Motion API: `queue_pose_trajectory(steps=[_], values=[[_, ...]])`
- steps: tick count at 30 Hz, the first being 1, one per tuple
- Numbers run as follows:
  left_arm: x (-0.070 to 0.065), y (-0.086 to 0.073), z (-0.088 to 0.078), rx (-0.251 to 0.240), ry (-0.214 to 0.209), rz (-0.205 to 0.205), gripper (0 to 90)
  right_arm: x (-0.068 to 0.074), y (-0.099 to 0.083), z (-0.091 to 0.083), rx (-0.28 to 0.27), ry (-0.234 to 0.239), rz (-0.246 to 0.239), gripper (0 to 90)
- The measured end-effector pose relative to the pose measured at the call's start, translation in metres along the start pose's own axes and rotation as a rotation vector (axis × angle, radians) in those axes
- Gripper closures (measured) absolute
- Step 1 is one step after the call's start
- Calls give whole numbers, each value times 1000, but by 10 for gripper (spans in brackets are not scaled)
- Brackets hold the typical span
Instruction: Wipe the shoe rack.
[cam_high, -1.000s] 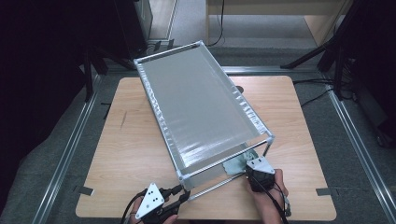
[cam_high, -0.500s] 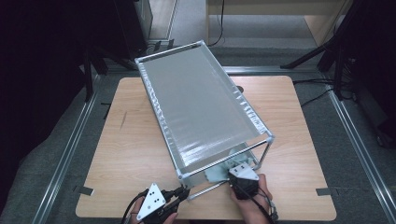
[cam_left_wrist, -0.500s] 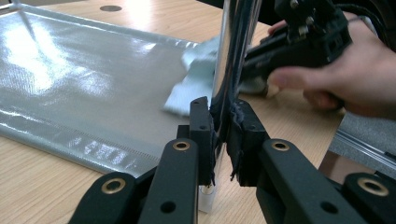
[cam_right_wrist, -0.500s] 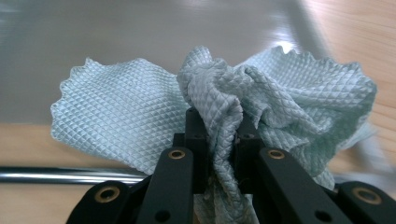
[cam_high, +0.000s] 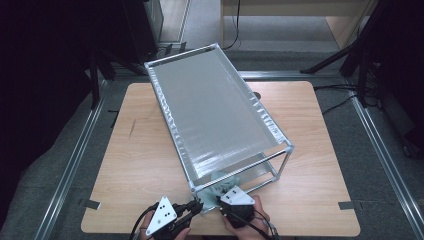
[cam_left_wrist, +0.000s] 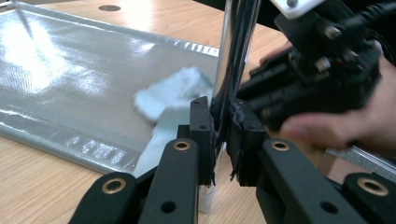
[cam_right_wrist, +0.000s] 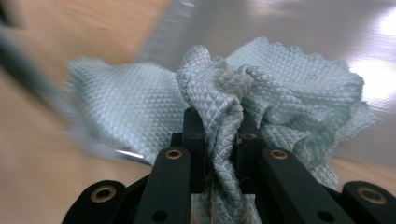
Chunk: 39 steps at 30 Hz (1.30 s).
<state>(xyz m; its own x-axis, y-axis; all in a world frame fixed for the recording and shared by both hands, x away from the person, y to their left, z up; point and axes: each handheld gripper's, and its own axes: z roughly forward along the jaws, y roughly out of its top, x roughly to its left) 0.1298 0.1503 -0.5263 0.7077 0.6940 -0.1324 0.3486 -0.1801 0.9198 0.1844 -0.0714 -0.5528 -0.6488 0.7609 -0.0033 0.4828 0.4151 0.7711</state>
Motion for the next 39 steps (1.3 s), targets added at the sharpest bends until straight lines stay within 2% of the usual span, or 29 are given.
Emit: queue_pose_trajectory(steps=[1, 2, 3, 4, 5, 6, 8, 10, 11, 14, 17, 20, 21, 22, 23, 24, 25, 26, 27, 28, 29, 30, 32, 33, 34, 35, 37, 38, 39], values=[[0, 0, 0, 0, 0, 0, 811, 0, 0, 0, 0, 0, 0, 788], [0, 0, 0, -1, 0, 0, 811, -17, -2, -5, 8, -48, 18, 788], [0, 0, 0, -1, 0, 0, 811, -17, -2, -5, 8, -48, 18, 788], [0, 0, 0, -2, -1, -2, 811, -32, -4, -8, 8, -88, 43, 788], [0, 0, 0, -2, -1, -2, 811, -32, -4, -8, 8, -88, 43, 788], [0, 0, 0, -4, -1, -2, 811, -41, -4, -11, 11, -99, 75, 789], [0, 0, 0, -5, 0, -1, 811, -68, -6, -18, 5, -174, 118, 793], [0, 0, 0, -5, -1, 0, 812, -83, -8, -24, 0, -225, 136, 795], [0, 0, 0, -5, -1, 0, 812, -83, -8, -24, 0, -225, 136, 795], [0, -1, 0, -5, -1, -1, 811, -104, -12, -32, -15, -286, 181, 796], [0, 0, 0, -5, -2, -1, 811, -105, -13, -33, -16, -291, 190, 798], [0, -1, 0, -5, 0, -1, 812, -96, -12, -27, -7, -281, 178, 798], [0, 0, 0, -5, 0, -1, 812, -90, -12, -25, -6, -268, 171, 798], [0, -1, 0, -6, 0, -1, 812, -77, -9, -19, -3, -239, 141, 798], [0, -1, 0, -6, 0, -1, 812, -77, -9, -19, -3, -239, 141, 798], [0, -1, 0, -5, 0, -1, 811, -63, -7, -13, 0, -207, 111, 798], [0, -1, 0, -5, 0, -1, 811, -63, -7, -13, 0, -207, 111, 798], [0, -1, 0, -6, 0, -2, 811, -56, -6, -11, 0, -192, 101, 798], [0, -1, 0, -6, -1, -3, 811, -44, -4, -7, -4, -149, 87, 798], [0, -1, 0, -6, -1, -2, 811, -37, -3, -6, -5, -127, 81, 798], [0, -1, 0, -6, -1, -2, 811, -37, -3, -6, -5, -127, 81, 798], [0, -1, 0, -6, -1, -2, 811, -24, -2, -4, -6, -89, 65, 797], [0, -1, 0, -6, -1, -3, 811, -11, 0, -1, -8, -54, 41, 797], [0, -1, 0, -6, -1, -3, 811, -11, 0, -1, -8, -54, 41, 797], [0, -1, 0, -6, -1, -3, 811, 1, 1, 1, -13, -15, 21, 796], [0, -1, 0, -6, -1, -3, 811, 1, 1, 1, -13, -15, 21, 796], [0, -1, 0, -6, -1, -3, 811, 11, 2, 3, -16, 27, -3, 795], [0, -1, 0, -6, -1, -3, 811, 15, 2, 3, -19, 29, -26, 794], [0, -1, 0, -6, -1, -3, 811, 15, 2, 3, -19, 29, -26, 794]])
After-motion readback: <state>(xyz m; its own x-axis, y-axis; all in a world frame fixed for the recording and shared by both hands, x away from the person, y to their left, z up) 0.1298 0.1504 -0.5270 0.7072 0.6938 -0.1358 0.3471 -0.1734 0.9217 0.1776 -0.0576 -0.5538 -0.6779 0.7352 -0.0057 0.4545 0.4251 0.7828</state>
